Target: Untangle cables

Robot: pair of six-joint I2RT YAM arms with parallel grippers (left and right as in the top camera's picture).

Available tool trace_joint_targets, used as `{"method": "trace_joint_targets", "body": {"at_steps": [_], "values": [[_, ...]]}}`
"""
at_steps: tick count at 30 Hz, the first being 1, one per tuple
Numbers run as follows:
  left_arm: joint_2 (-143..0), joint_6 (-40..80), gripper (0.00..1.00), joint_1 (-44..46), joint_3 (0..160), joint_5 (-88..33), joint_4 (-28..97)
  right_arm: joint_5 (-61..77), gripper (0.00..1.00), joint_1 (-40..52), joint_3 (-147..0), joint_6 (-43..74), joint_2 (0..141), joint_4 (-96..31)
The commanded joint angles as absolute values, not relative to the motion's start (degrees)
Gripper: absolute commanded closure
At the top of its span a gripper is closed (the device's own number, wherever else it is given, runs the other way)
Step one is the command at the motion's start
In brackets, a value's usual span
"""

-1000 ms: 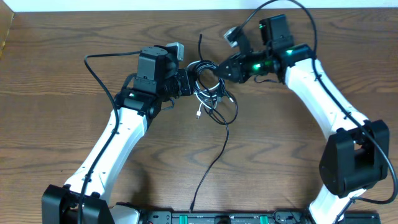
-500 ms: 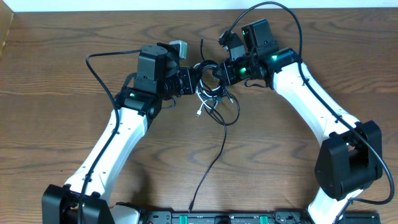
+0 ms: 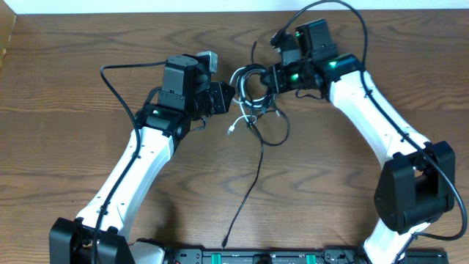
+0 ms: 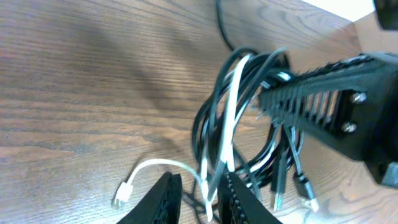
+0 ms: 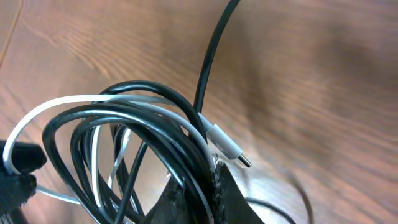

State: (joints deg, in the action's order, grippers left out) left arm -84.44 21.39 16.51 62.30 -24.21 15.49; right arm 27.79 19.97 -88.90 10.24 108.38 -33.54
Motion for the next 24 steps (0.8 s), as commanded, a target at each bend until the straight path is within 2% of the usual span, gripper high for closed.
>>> {"method": "trace_joint_targets", "body": {"at_steps": [1, 12, 14, 18, 20, 24], "values": [[-84.2, 21.5, 0.75, 16.5, 63.0, -23.3, 16.1, 32.8, 0.99, 19.9, -89.2, 9.3, 109.1, -32.9], [-84.3, 21.5, 0.71, 16.5, 62.9, -22.0, 13.6, 35.9, 0.99, 19.9, -89.2, 8.0, 109.1, -32.8], [-84.3, 21.5, 0.80, 16.5, 62.9, -19.2, 13.5, 37.0, 0.99, 19.9, -89.2, 7.4, 109.1, -32.8], [-85.8, 21.5, 0.81, 16.5, 62.9, -15.7, 13.5, 37.3, 0.99, 19.9, -89.2, 7.4, 109.1, -32.8], [-87.5, 21.6, 0.91, 16.5, 62.9, -15.8, 13.2, 37.3, 0.99, 19.9, -89.2, 7.4, 109.1, -32.8], [-88.5, 21.1, 0.93, 16.4, 62.9, -15.1, 12.8, 37.2, 0.99, 19.6, -89.2, 7.9, 109.1, -32.8]]}}
